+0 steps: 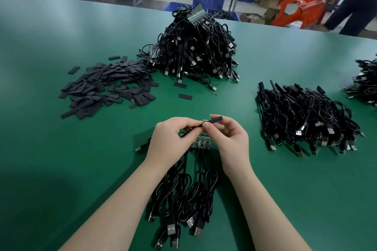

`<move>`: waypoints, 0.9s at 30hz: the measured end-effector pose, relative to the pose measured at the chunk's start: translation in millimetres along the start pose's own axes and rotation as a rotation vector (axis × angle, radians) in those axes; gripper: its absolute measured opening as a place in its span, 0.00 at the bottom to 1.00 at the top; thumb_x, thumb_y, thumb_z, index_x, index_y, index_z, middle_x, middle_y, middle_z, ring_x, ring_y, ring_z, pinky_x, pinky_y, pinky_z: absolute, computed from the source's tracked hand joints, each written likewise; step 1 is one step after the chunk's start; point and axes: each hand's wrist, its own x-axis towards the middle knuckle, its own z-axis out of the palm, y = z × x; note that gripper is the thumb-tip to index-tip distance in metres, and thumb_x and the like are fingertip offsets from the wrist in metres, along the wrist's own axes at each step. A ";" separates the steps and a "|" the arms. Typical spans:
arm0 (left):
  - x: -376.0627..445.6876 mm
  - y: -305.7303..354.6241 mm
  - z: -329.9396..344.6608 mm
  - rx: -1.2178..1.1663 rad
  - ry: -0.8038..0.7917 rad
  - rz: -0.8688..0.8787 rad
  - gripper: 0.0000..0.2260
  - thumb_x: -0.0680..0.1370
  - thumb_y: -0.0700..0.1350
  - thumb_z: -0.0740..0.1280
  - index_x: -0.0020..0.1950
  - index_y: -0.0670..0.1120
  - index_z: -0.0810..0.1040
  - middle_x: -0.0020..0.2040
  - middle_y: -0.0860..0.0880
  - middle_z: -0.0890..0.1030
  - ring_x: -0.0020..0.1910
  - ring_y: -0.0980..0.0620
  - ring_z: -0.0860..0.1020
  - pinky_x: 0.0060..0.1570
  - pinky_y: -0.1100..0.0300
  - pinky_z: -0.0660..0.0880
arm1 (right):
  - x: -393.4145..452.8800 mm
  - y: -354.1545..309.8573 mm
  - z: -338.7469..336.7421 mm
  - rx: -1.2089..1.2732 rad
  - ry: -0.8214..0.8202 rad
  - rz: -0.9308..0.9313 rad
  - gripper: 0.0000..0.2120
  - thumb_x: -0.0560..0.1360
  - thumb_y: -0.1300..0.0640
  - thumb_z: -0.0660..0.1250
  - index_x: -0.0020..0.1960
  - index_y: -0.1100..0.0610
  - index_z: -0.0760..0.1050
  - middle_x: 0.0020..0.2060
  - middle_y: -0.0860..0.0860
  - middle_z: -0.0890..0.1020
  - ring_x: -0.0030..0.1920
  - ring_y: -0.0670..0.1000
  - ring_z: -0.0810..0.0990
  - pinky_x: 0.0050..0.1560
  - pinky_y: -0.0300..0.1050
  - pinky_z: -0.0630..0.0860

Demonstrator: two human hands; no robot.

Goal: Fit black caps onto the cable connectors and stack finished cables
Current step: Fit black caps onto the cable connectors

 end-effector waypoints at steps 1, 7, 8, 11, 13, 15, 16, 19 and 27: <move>-0.3 0.1 -0.1 -0.006 0.001 -0.002 0.07 0.73 0.42 0.75 0.49 0.51 0.86 0.44 0.59 0.84 0.46 0.62 0.81 0.48 0.67 0.76 | -0.2 0.1 0.8 0.007 -0.001 0.001 0.12 0.71 0.64 0.75 0.43 0.46 0.84 0.39 0.53 0.87 0.43 0.49 0.85 0.46 0.37 0.79; -0.6 0.2 -1.2 -0.012 -0.004 0.056 0.05 0.72 0.42 0.75 0.47 0.49 0.87 0.42 0.60 0.84 0.45 0.62 0.81 0.46 0.65 0.76 | 0.8 0.8 0.0 -0.022 -0.051 0.022 0.11 0.71 0.63 0.76 0.42 0.48 0.83 0.35 0.49 0.84 0.39 0.45 0.82 0.43 0.35 0.78; -1.2 0.5 -0.9 0.002 -0.016 0.084 0.03 0.73 0.43 0.75 0.45 0.49 0.87 0.41 0.60 0.84 0.44 0.62 0.81 0.45 0.65 0.76 | 1.5 1.1 -0.6 -0.031 -0.054 0.023 0.11 0.71 0.63 0.76 0.41 0.48 0.82 0.33 0.47 0.82 0.38 0.45 0.81 0.43 0.35 0.77; -3.0 1.3 1.4 0.019 -0.017 0.105 0.03 0.73 0.42 0.74 0.45 0.48 0.86 0.43 0.59 0.84 0.44 0.62 0.80 0.46 0.65 0.75 | 2.4 0.9 -2.1 -0.054 -0.051 0.024 0.10 0.71 0.63 0.76 0.41 0.49 0.84 0.31 0.45 0.79 0.38 0.45 0.79 0.45 0.36 0.78; -2.4 0.8 1.6 0.035 0.024 0.093 0.06 0.73 0.39 0.74 0.47 0.48 0.87 0.43 0.58 0.85 0.46 0.62 0.81 0.48 0.65 0.76 | 1.3 0.9 -1.3 -0.039 -0.051 0.020 0.08 0.72 0.64 0.75 0.46 0.51 0.84 0.32 0.46 0.82 0.37 0.44 0.81 0.45 0.34 0.78; -1.6 0.8 0.7 0.064 0.049 0.099 0.07 0.73 0.39 0.73 0.48 0.47 0.87 0.44 0.55 0.85 0.47 0.60 0.81 0.49 0.63 0.77 | 0.2 1.4 0.9 -0.015 -0.036 0.017 0.10 0.72 0.65 0.75 0.49 0.53 0.82 0.34 0.47 0.85 0.36 0.43 0.83 0.44 0.32 0.77; -1.2 0.9 0.1 0.084 0.053 0.110 0.07 0.73 0.39 0.73 0.48 0.47 0.87 0.44 0.55 0.85 0.47 0.60 0.81 0.49 0.61 0.77 | 0.2 2.3 2.1 -0.011 -0.028 0.021 0.10 0.72 0.64 0.75 0.49 0.53 0.82 0.34 0.48 0.85 0.36 0.43 0.83 0.44 0.32 0.77; -1.4 0.9 -0.9 0.140 0.039 0.152 0.06 0.73 0.40 0.72 0.48 0.46 0.87 0.43 0.54 0.86 0.45 0.59 0.81 0.48 0.55 0.78 | 0.7 4.1 2.0 -0.020 -0.035 0.061 0.08 0.72 0.62 0.76 0.48 0.51 0.83 0.35 0.50 0.85 0.38 0.45 0.82 0.43 0.35 0.78; -2.1 0.0 -1.4 0.176 0.039 0.152 0.07 0.74 0.43 0.72 0.50 0.46 0.87 0.45 0.52 0.86 0.46 0.57 0.81 0.50 0.52 0.78 | 1.5 6.3 0.7 -0.008 -0.060 0.116 0.07 0.72 0.60 0.76 0.47 0.51 0.83 0.34 0.53 0.82 0.39 0.48 0.80 0.43 0.37 0.78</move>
